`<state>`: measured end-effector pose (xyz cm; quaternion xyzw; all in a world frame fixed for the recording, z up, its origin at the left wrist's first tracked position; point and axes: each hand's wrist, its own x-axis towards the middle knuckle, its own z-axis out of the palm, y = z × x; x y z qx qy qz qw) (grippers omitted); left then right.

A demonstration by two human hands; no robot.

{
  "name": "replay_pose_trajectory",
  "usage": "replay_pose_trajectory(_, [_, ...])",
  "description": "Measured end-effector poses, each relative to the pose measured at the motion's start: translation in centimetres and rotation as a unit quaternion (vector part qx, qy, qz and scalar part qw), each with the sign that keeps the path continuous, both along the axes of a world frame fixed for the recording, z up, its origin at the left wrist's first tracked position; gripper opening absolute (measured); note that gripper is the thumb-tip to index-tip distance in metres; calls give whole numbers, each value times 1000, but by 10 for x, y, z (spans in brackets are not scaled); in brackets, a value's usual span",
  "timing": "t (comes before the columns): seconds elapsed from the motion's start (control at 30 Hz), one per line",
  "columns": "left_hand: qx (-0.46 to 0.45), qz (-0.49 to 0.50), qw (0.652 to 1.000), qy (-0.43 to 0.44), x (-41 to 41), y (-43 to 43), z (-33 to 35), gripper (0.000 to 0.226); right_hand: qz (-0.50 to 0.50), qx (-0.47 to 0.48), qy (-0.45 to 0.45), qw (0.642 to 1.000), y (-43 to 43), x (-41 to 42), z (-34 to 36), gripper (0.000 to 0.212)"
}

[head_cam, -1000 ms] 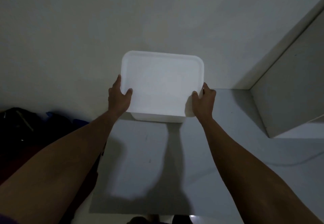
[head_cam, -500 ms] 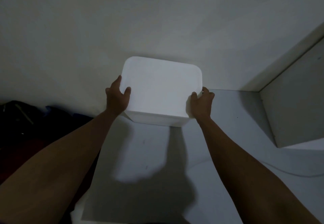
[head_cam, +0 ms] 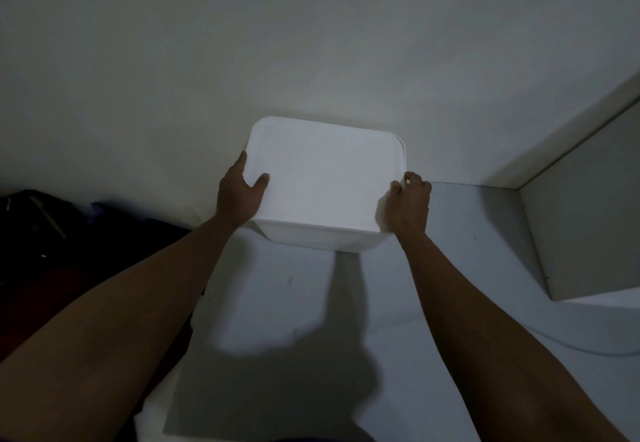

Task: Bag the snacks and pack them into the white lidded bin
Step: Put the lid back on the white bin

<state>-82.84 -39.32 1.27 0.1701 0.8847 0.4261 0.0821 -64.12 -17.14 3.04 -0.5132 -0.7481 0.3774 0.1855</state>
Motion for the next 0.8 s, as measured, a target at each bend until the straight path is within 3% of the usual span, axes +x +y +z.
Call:
replay_pose_trajectory(0.23, [36,27,999,22,2,1,1,72,-6,52,9,999,2,9,-1,30])
replay_pose_trajectory(0.53, [92,45,994,44,12,1,-5,69,-27,78,103,991,-24,19,-4,35])
replay_pose_trajectory(0.63, [75,39,996,24,12,7,-3,69,-39,57,134,989,-19,22,-7,36])
replay_pose_trajectory(0.8, [22,26,999,-3,4,9,-3,70,-31,24,99,994,-15,16,-10,35])
